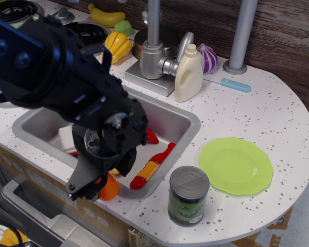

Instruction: Put carrot on plate

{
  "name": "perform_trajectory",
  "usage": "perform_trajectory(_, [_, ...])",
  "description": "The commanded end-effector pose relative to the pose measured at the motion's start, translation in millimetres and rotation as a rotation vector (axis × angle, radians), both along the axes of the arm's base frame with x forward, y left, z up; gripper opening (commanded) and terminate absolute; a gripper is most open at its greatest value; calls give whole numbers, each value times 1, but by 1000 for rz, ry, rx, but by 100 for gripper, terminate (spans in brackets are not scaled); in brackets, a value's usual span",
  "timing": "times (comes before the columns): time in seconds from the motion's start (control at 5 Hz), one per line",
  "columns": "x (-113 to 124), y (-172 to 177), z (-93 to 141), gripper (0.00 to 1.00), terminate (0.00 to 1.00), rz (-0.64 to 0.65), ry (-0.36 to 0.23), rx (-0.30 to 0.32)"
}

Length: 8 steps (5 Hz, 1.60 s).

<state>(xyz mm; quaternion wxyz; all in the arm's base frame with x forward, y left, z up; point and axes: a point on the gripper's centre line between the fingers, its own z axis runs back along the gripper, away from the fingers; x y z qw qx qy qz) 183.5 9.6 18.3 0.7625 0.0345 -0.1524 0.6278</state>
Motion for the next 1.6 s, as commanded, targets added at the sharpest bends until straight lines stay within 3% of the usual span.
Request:
perform_trajectory(0.0, [4,-2,-3,0,0,18,-31,-7])
perform_trajectory(0.2, [5,-1,6,0,0,9,-16,27])
perform_trajectory(0.4, [9,20,35,0,0,-90,48,57])
perform_trajectory(0.6, [36,24,64,0,0,-185,137,93])
perform_trajectory(1.0, [85,-14,70,0,0,-304,111,110])
perform_trajectory(1.2, [94,-36,59,0,0,-384,92,143])
perform_trajectory(1.4, [110,-66,45,0,0,-494,29,148])
